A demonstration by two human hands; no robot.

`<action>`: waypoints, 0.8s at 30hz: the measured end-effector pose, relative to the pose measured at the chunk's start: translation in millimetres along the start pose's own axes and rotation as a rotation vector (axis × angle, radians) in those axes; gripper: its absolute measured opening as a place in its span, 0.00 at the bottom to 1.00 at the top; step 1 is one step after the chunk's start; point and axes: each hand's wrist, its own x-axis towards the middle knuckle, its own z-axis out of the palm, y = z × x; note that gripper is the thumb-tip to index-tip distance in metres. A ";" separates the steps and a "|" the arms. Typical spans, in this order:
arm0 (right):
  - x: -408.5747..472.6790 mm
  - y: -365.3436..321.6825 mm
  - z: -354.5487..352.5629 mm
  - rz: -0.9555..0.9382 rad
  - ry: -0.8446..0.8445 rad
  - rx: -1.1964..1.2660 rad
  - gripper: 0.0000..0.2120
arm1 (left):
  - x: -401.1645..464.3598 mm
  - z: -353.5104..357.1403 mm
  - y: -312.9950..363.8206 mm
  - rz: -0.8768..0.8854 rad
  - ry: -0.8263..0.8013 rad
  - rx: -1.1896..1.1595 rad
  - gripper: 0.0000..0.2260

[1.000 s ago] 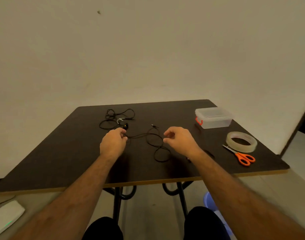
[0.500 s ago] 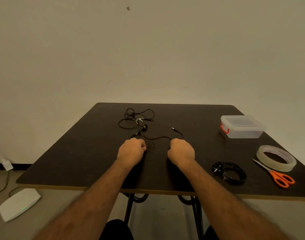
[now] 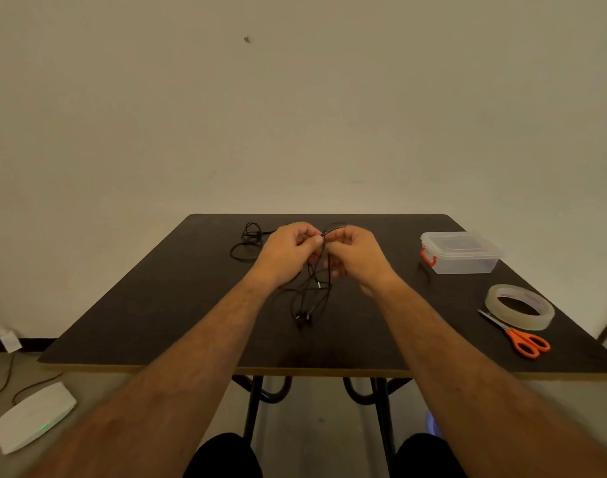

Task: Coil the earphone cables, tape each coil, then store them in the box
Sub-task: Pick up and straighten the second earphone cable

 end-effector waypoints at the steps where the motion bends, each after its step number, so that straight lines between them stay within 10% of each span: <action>1: -2.5 -13.4 -3.9 -0.029 -0.008 0.039 0.07 | 0.7 -2.4 10.8 0.027 0.000 -0.014 0.04; 12: -65.2 -137.4 -55.6 -0.098 -0.291 0.311 0.08 | -41.5 -36.7 139.0 0.177 0.129 -0.076 0.04; 24: -117.6 -280.7 -106.1 -0.332 -0.131 -0.404 0.08 | -79.2 -96.9 205.2 0.027 0.122 0.241 0.10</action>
